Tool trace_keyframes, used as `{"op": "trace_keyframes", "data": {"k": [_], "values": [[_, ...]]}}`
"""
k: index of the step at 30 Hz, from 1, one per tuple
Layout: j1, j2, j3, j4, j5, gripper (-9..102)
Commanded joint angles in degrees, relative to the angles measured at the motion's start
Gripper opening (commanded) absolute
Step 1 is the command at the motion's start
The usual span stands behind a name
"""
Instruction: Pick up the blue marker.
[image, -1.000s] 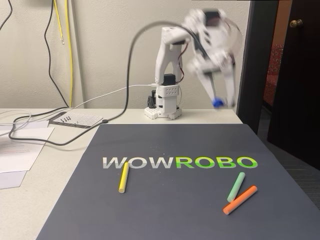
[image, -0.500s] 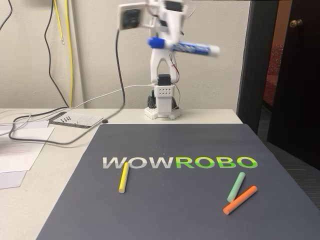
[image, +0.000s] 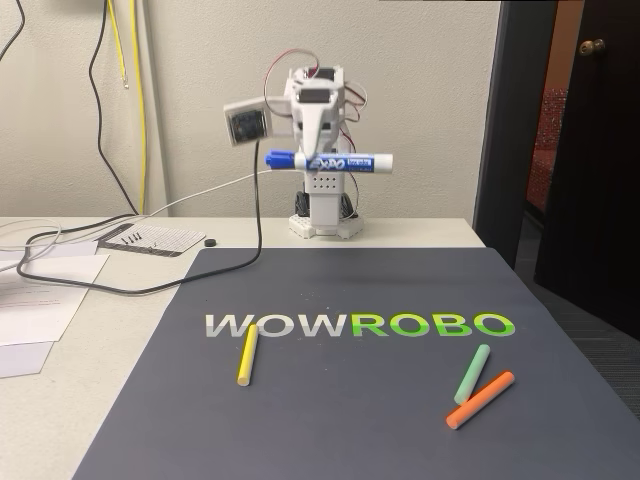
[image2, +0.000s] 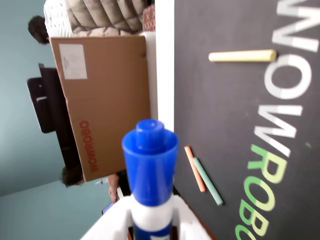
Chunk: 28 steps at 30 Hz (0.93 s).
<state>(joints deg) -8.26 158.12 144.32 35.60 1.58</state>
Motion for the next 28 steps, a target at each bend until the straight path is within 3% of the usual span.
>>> {"op": "trace_keyframes", "data": {"k": [1,28], "values": [[1.2,5.6,3.6,-1.4,0.9,0],[0.3,14.2,9.4,0.5,1.6,0]]}}
